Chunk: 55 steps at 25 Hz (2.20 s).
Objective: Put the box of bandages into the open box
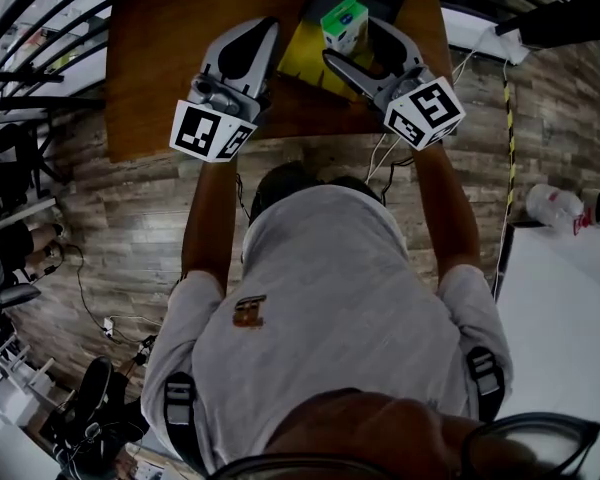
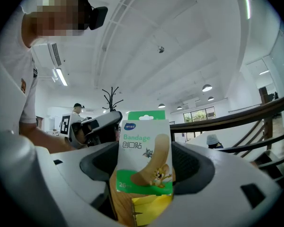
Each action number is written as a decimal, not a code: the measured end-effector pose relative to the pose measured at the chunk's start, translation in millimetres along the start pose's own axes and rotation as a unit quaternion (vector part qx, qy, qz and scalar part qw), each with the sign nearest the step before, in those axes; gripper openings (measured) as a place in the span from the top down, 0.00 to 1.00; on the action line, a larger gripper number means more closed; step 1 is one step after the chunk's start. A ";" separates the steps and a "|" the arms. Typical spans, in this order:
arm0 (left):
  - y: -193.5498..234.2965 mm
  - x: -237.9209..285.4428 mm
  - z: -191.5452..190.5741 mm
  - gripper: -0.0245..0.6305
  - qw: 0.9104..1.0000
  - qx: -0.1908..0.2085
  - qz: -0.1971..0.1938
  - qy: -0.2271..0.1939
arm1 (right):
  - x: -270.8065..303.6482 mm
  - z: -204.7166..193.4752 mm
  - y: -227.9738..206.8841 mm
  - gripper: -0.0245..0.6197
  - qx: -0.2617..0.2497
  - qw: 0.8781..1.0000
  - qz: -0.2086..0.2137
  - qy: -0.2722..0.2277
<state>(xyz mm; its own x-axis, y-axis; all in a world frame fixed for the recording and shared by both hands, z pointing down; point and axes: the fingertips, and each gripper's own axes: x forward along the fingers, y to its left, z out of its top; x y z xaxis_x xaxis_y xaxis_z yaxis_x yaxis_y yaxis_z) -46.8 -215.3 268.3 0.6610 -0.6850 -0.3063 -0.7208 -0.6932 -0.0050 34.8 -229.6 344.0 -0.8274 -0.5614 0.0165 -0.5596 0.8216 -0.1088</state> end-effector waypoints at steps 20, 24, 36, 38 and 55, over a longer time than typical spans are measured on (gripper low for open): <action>44.7 33.6 -53.5 0.93 0.999 -0.026 -0.021 0.023 | 42.2 -120.0 -48.8 0.45 -0.006 0.980 -0.027 0.198; 48.3 36.0 -63.7 0.93 0.999 -0.031 -0.018 0.028 | 44.5 -149.5 -54.4 0.45 -0.014 0.965 -0.023 0.261; 69.3 23.8 -70.7 0.93 0.999 -0.036 -0.002 0.036 | 55.2 -213.8 -55.1 0.45 -0.032 0.911 -0.003 0.411; 74.3 22.3 -71.9 0.93 0.999 -0.036 0.001 0.037 | 57.8 -222.1 -55.8 0.45 -0.037 0.902 0.000 0.431; 95.6 9.9 -80.3 0.93 0.998 -0.039 0.020 0.046 | 67.8 -272.5 -60.8 0.45 -0.036 0.848 0.024 0.529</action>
<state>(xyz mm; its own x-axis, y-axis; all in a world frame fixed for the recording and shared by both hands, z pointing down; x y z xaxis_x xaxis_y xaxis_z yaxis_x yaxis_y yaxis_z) -92.3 -306.4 341.2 0.6506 -0.7279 -0.2167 -0.7311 -0.6775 0.0805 -0.2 -290.6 622.6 -0.4081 -0.1553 0.8996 -0.4932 0.8668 -0.0740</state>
